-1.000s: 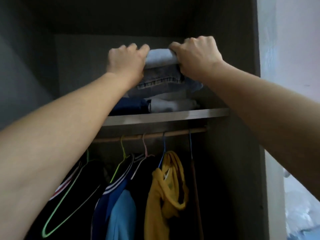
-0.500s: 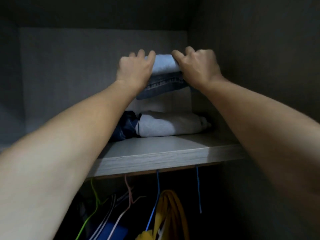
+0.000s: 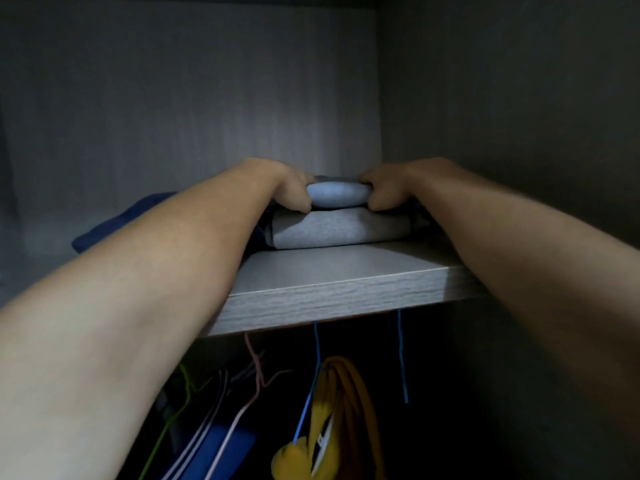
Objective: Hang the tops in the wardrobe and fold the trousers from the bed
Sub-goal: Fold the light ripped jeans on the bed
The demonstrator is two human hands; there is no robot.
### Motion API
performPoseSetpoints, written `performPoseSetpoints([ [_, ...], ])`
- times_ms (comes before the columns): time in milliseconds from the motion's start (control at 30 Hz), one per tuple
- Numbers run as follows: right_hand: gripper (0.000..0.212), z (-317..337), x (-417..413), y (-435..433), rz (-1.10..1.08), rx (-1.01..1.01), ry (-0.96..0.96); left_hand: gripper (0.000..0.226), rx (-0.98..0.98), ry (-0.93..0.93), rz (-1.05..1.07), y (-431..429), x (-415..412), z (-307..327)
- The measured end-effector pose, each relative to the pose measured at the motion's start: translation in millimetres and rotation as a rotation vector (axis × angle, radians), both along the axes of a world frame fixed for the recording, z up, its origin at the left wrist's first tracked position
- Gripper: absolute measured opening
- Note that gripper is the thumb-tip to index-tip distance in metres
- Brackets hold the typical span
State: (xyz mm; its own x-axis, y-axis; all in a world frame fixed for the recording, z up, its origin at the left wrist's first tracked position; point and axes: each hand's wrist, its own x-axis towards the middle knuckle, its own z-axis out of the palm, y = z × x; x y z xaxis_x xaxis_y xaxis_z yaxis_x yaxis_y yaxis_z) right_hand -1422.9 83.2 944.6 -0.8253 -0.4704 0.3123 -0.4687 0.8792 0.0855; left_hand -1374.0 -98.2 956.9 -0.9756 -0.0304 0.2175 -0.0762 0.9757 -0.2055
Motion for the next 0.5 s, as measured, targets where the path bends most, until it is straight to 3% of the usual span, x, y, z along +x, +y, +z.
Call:
performPoseSetpoints([
  [100, 0.058, 0, 7, 3, 0.089, -0.248, -0.030, 0.056, 0.202, -0.017, -0.005, -3, 10, 4],
  [200, 0.049, 3, 22, 6, 0.172, -0.493, 0.254, 0.043, 0.416, 0.189, -0.022, -19, 27, 14],
  [233, 0.050, 3, 28, 7, 0.148, -0.513, 0.375, 0.046, 0.371, 0.343, -0.016, -26, 34, 17],
  [333, 0.054, -1, 53, 4, 0.048, -0.475, 0.581, 0.060, -0.024, 0.770, 0.036, -45, 66, 17],
  [400, 0.057, -5, 72, 0, 0.020, -0.420, 0.636, 0.062, -0.141, 0.889, -0.010, -52, 88, 12],
  [500, 0.061, -13, 106, -6, -0.005, -0.338, 0.709, 0.063, -0.166, 0.913, -0.065, -56, 124, 0],
])
